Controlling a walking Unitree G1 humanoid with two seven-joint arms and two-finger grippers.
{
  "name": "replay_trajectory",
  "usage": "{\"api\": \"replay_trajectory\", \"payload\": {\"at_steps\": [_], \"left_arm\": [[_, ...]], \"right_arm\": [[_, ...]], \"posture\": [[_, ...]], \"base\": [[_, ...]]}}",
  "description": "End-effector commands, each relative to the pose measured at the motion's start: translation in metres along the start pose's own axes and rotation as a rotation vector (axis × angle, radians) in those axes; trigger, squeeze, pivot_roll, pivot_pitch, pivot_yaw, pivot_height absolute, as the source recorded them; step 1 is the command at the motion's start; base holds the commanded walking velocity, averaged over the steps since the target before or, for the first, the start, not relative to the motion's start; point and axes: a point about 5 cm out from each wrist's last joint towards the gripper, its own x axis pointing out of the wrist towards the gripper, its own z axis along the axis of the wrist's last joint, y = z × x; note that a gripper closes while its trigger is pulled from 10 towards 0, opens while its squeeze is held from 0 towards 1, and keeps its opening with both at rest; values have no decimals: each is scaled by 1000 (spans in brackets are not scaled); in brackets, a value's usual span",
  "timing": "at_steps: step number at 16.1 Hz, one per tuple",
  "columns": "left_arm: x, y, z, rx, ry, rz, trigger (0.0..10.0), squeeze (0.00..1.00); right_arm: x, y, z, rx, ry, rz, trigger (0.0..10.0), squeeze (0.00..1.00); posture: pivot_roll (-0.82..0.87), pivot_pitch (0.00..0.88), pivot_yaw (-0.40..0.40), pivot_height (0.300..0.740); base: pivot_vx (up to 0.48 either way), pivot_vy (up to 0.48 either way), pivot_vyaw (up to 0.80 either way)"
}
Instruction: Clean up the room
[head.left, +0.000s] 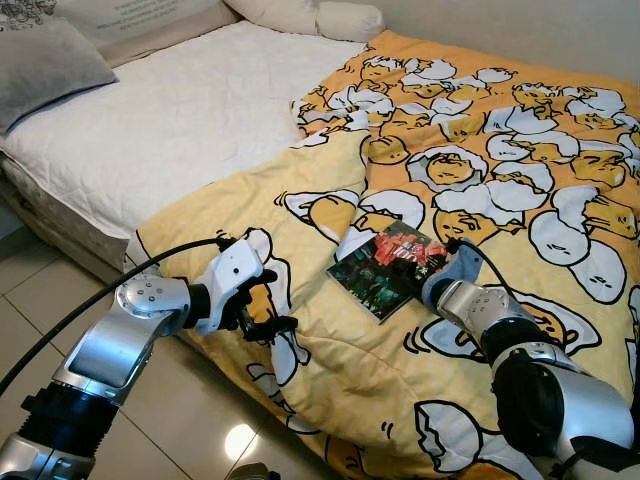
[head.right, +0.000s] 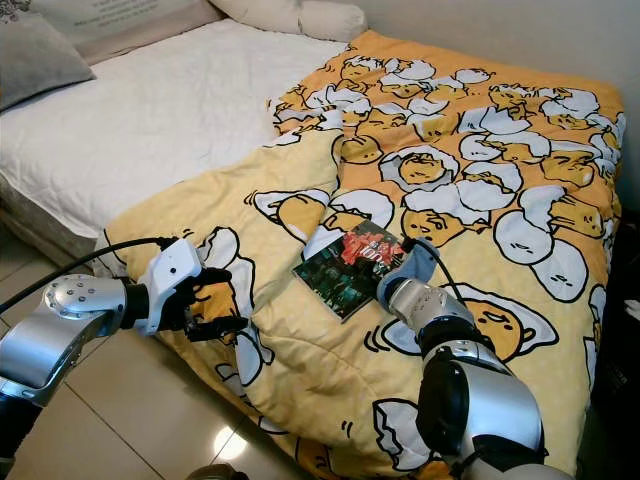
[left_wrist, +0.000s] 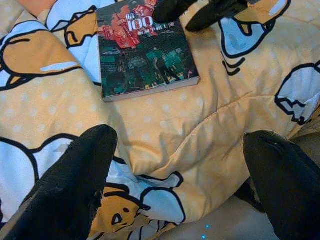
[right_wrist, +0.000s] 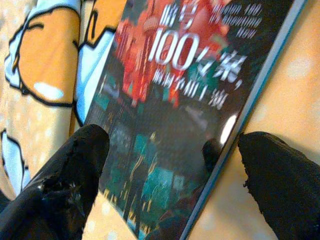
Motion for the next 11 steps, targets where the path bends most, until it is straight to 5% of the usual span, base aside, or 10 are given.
{"api": "replay_trajectory", "payload": {"at_steps": [1,11], "left_arm": [[1,-1,3,9,3,-13,10000,788],[0,-6,4,-10,9,-19,10000,792]], "right_arm": [[1,-1,-7,25,22,9,10000,1000],[6,-2,-34,-5,54,-18,10000,1000]], "posture": [[78,0,31,740],[103,0,22,740]], "base": [[0,0,0],[0,0,0]]}}
